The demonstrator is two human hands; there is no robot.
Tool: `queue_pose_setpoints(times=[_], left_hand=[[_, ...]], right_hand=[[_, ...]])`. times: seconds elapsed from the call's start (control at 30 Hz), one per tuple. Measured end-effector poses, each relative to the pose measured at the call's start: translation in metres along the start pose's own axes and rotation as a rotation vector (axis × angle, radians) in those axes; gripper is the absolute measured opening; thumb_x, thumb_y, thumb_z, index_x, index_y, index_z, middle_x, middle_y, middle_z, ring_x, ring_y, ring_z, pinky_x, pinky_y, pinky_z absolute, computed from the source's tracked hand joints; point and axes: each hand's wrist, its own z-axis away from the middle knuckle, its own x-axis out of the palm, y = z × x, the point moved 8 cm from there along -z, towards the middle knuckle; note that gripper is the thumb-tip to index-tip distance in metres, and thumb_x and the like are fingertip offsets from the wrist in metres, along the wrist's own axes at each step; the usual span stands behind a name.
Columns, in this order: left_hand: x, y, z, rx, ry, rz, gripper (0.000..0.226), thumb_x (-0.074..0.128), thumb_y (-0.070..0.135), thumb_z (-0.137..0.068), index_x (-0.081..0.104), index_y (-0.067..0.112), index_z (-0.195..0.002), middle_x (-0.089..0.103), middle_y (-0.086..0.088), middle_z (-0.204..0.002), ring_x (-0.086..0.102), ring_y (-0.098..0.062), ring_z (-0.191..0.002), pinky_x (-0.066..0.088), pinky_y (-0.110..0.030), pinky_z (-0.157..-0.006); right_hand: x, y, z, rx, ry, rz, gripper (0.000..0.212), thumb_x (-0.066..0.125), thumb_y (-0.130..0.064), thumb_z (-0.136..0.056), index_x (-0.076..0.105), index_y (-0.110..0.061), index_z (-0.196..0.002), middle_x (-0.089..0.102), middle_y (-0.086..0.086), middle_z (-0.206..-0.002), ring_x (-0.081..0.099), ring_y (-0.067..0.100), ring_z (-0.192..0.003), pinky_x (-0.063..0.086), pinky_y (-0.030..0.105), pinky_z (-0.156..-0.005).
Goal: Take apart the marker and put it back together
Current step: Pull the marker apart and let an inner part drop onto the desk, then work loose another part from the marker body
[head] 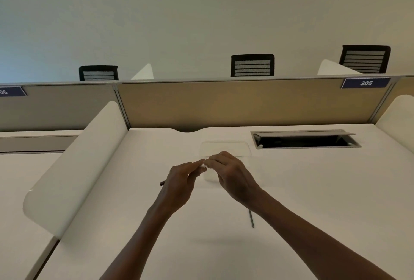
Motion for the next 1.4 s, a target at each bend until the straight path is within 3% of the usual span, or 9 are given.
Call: queue_pose_setpoints(times=[0.13, 0.33, 0.47, 0.67, 0.8, 1.07, 1.17, 1.27, 1.4], left_hand=[[0.0, -0.003, 0.002, -0.016, 0.039, -0.002, 0.022, 0.065, 0.007, -0.092, 0.075, 0.014, -0.11, 0.075, 0.003, -0.086, 0.067, -0.008, -0.076, 0.054, -0.028, -0.068], [0.005, -0.007, 0.007, -0.063, 0.037, -0.039, 0.019, 0.065, 0.008, -0.091, 0.076, 0.014, -0.106, 0.069, 0.0, -0.076, 0.06, -0.017, -0.066, 0.047, -0.03, -0.058], [0.007, -0.011, 0.012, -0.105, 0.054, -0.021, 0.019, 0.068, 0.005, -0.089, 0.076, 0.012, -0.104, 0.072, -0.001, -0.078, 0.063, -0.019, -0.067, 0.048, -0.031, -0.06], [0.012, -0.015, 0.015, -0.126, 0.035, -0.035, 0.016, 0.068, 0.006, -0.089, 0.077, 0.013, -0.1, 0.072, -0.002, -0.075, 0.061, -0.02, -0.064, 0.049, -0.035, -0.057], [0.015, -0.022, 0.02, -0.177, 0.025, 0.01, 0.018, 0.068, 0.005, -0.09, 0.077, 0.015, -0.102, 0.073, 0.002, -0.077, 0.056, -0.001, -0.061, 0.042, -0.02, -0.058], [0.016, -0.025, 0.024, -0.222, 0.03, 0.039, 0.018, 0.068, 0.006, -0.09, 0.078, 0.016, -0.101, 0.071, 0.006, -0.074, 0.057, 0.003, -0.063, 0.036, -0.007, -0.057], [0.017, -0.025, 0.025, -0.226, 0.034, 0.044, 0.019, 0.068, 0.003, -0.089, 0.077, 0.014, -0.102, 0.07, 0.01, -0.075, 0.058, 0.005, -0.064, 0.036, -0.006, -0.058], [0.02, -0.026, 0.028, -0.236, 0.018, 0.047, 0.018, 0.068, 0.004, -0.09, 0.078, 0.014, -0.101, 0.068, 0.013, -0.072, 0.057, 0.006, -0.063, 0.036, -0.005, -0.057], [0.022, -0.031, 0.032, -0.262, -0.007, 0.062, 0.015, 0.067, 0.009, -0.091, 0.078, 0.016, -0.099, 0.072, 0.002, -0.074, 0.056, -0.001, -0.061, 0.035, -0.009, -0.056]], right_hand=[[0.0, 0.008, 0.002, 0.083, 0.023, -0.138, 0.025, 0.07, 0.006, -0.083, 0.069, -0.002, -0.107, 0.07, 0.008, -0.097, 0.063, 0.021, -0.088, 0.053, 0.03, -0.075], [0.015, 0.039, 0.012, 0.5, -0.043, -0.472, 0.048, 0.078, -0.033, -0.08, 0.062, -0.014, -0.121, 0.066, -0.002, -0.103, 0.063, 0.009, -0.086, 0.054, 0.02, -0.067], [0.028, 0.049, 0.02, 0.716, -0.161, -0.509, 0.043, 0.053, -0.047, -0.095, 0.071, -0.008, -0.089, 0.072, -0.002, -0.078, 0.062, 0.005, -0.063, 0.055, 0.029, -0.064], [0.033, 0.051, 0.025, 0.723, -0.197, -0.559, 0.029, 0.057, -0.023, -0.097, 0.07, -0.006, -0.077, 0.066, -0.004, -0.063, 0.057, 0.002, -0.05, 0.046, 0.016, -0.052], [0.032, 0.049, 0.024, 0.683, -0.194, -0.589, 0.012, 0.065, -0.003, -0.087, 0.072, -0.013, -0.085, 0.068, -0.008, -0.069, 0.061, 0.0, -0.059, 0.045, 0.01, -0.055], [0.04, 0.053, 0.031, 0.823, -0.202, -0.721, 0.019, 0.07, -0.032, -0.088, 0.068, -0.018, -0.102, 0.073, 0.002, -0.081, 0.065, 0.009, -0.063, 0.051, 0.02, -0.053], [0.041, 0.054, 0.031, 0.886, -0.267, -0.617, 0.041, 0.056, -0.047, -0.094, 0.07, -0.01, -0.086, 0.073, 0.001, -0.073, 0.062, 0.006, -0.053, 0.046, 0.016, -0.047], [0.041, 0.053, 0.033, 0.876, -0.298, -0.557, 0.044, 0.054, -0.042, -0.097, 0.072, -0.007, -0.076, 0.07, -0.001, -0.063, 0.056, 0.002, -0.045, 0.043, 0.014, -0.047], [0.04, 0.049, 0.03, 0.791, -0.309, -0.538, 0.013, 0.064, -0.016, -0.092, 0.072, -0.011, -0.084, 0.069, -0.005, -0.068, 0.059, 0.002, -0.055, 0.042, 0.013, -0.052]])
